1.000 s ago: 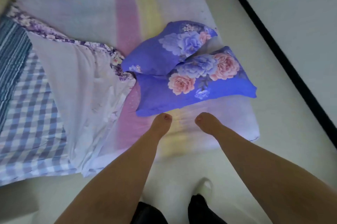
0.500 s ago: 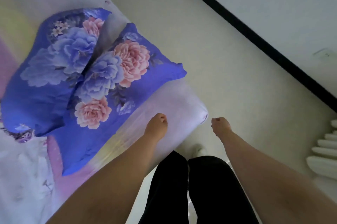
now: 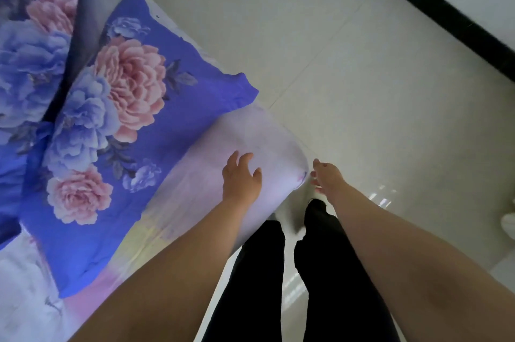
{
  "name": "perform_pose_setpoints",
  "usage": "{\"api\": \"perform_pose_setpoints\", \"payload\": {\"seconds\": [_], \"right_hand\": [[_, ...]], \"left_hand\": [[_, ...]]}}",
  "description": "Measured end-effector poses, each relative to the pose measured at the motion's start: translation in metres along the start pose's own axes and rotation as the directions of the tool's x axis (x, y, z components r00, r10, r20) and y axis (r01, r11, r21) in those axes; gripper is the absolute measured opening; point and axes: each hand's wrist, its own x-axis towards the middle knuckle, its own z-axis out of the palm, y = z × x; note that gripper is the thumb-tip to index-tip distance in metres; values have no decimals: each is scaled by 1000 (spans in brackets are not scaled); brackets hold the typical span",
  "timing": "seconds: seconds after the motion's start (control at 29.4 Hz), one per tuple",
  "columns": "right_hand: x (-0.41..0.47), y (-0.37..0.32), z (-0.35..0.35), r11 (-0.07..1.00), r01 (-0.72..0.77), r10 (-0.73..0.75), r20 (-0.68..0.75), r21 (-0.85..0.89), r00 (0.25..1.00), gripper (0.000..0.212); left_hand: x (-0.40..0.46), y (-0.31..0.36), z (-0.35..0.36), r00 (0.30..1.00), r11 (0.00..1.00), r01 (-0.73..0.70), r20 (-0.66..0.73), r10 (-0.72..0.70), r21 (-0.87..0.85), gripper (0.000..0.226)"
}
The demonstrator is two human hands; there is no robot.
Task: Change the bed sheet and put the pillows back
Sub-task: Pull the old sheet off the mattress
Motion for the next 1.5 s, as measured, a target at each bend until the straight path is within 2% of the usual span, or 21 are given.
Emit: {"api": "perform_pose_setpoints", "payload": {"seconds": [0.17, 0.27, 0.34, 0.44, 0.54, 0.61, 0.65, 0.71, 0.78, 0.85, 0.92, 0.99, 1.05, 1.12, 1.16, 1.22, 1.29, 1.33, 1.39, 1.46, 1.5], "right_hand": [[53, 5, 16, 980, -39, 29, 53, 195, 998, 54], [69, 5, 33, 893, -149, 71, 194, 425, 978, 46], [78, 5, 39, 826, -212, 36, 326, 523, 945, 38], [87, 9, 32, 824, -217, 23, 351, 524, 936, 27], [85, 7, 16, 912, -198, 107, 258, 360, 960, 27], [76, 2, 12, 938, -178, 97, 268, 298, 958, 29], [70, 0, 12, 939, -157, 71, 273, 305, 959, 25], [54, -2, 15, 886, -152, 19, 294, 439, 956, 19], [36, -6, 23, 769, -267, 9, 408, 581, 913, 24], [19, -11, 31, 720, -370, -11, 542, 587, 840, 28], [7, -16, 41, 787, -399, 16, 631, 470, 776, 24], [-3, -15, 50, 834, -454, 150, 663, 313, 733, 27], [-4, -13, 57, 854, -428, 130, 675, 296, 726, 32], [0, -8, 61, 846, -436, 171, 619, 308, 767, 38], [1, -6, 62, 886, -398, 196, 587, 236, 785, 40], [0, -8, 65, 959, -271, 204, 454, 87, 867, 41], [7, 0, 66, 982, -61, 104, 244, -178, 964, 25], [18, 4, 64, 983, -64, 100, 210, -172, 973, 20], [29, 14, 54, 990, -135, 140, 211, -37, 967, 34], [32, 18, 37, 986, -155, 145, 141, 62, 979, 40], [33, 20, 27, 992, -128, 127, 64, 5, 990, 39]], "left_hand": [[19, -9, 29, 1000, 996, 7, 27, -5, -86, 34], [21, -21, 33, 999, 994, -37, 23, 40, -100, 33], [24, -29, 33, 998, 994, -45, 38, 48, -96, 34], [30, -30, 33, 996, 996, -18, 86, 25, -87, 34], [34, -21, 34, 994, 997, 48, 105, -41, -68, 39], [33, -9, 35, 990, 990, 113, 98, -104, -86, 50], [31, -2, 35, 986, 983, 149, 90, -139, -110, 57], [23, 11, 32, 981, 970, 191, 44, -187, -149, 69], [12, 22, 28, 983, 967, 167, -40, -178, -192, 82], [-2, 28, 21, 986, 985, 70, -141, -93, -156, 87], [-12, 31, 12, 965, 991, -118, -229, 130, 66, 68], [-16, 33, 5, 905, 895, -314, -185, 383, 315, 44], [-17, 35, 4, 872, 789, -415, -48, 487, 453, 37], [-15, 37, 6, 883, 737, -411, 32, 468, 536, 36], [-14, 37, 7, 888, 723, -398, 41, 457, 565, 35], [-10, 38, 10, 892, 703, -381, 38, 451, 601, 30], [-7, 40, 14, 899, 705, -368, 40, 436, 606, 28], [-5, 41, 16, 903, 710, -363, 39, 428, 603, 26], [-3, 41, 20, 909, 722, -354, 36, 416, 594, 24], [-1, 40, 22, 913, 736, -350, 37, 406, 579, 20], [-2, 40, 22, 917, 744, -347, 39, 397, 571, 19]]}}
